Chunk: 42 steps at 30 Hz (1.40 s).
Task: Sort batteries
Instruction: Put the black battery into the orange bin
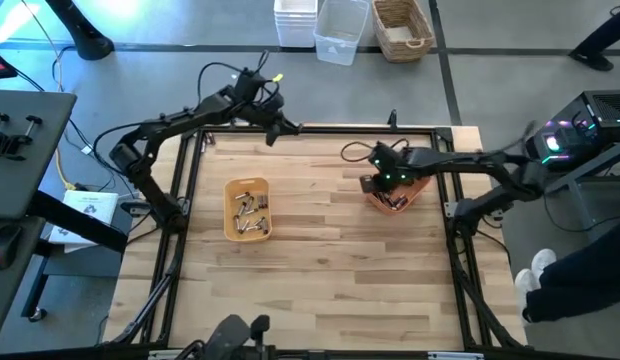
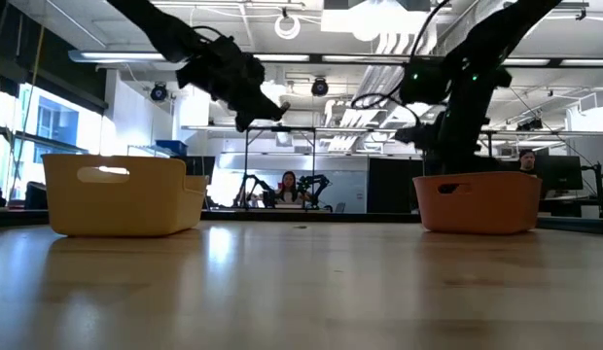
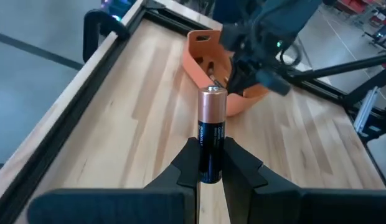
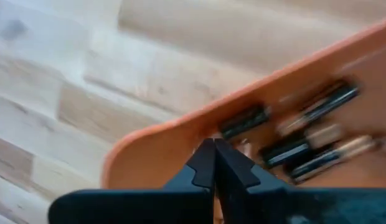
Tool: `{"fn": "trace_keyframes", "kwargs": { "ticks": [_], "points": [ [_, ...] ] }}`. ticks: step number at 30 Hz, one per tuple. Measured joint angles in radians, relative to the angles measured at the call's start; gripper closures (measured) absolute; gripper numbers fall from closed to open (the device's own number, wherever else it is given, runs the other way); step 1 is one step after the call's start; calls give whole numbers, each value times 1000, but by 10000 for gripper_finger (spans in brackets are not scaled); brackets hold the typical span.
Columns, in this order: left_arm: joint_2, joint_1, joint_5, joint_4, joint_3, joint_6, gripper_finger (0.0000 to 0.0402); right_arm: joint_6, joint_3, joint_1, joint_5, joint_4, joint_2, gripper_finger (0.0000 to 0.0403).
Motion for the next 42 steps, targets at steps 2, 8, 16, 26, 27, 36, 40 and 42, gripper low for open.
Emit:
{"fn": "trace_keyframes", "kwargs": {
  "ticks": [2, 8, 16, 26, 27, 36, 40, 42],
  "points": [
    [-25, 5, 0, 14, -41, 0, 374, 1, 21, 4, -31, -5, 58, 402],
    [-97, 22, 10, 13, -81, 27, 374, -25, 162, 48, -91, 13, 205, 403],
    [-152, 21, -2, 38, -82, -14, 374, -148, 405, 145, -163, 132, 378, 403],
    [-170, -1, -33, 34, -82, -90, 374, -429, 671, 188, -10, -118, 364, 403],
    [-170, -8, -35, 38, -82, -96, 374, -455, 678, 178, 9, -164, 328, 403],
    [-86, -306, -199, 145, -81, -90, 374, -398, 535, 80, 186, -424, -120, 403],
    [20, -418, -232, 323, -81, -151, 374, -274, 435, 57, 190, -396, -267, 403],
    [64, -435, -252, 401, -81, -200, 374, -236, 390, 63, 184, -371, -316, 403]
  ]
}}
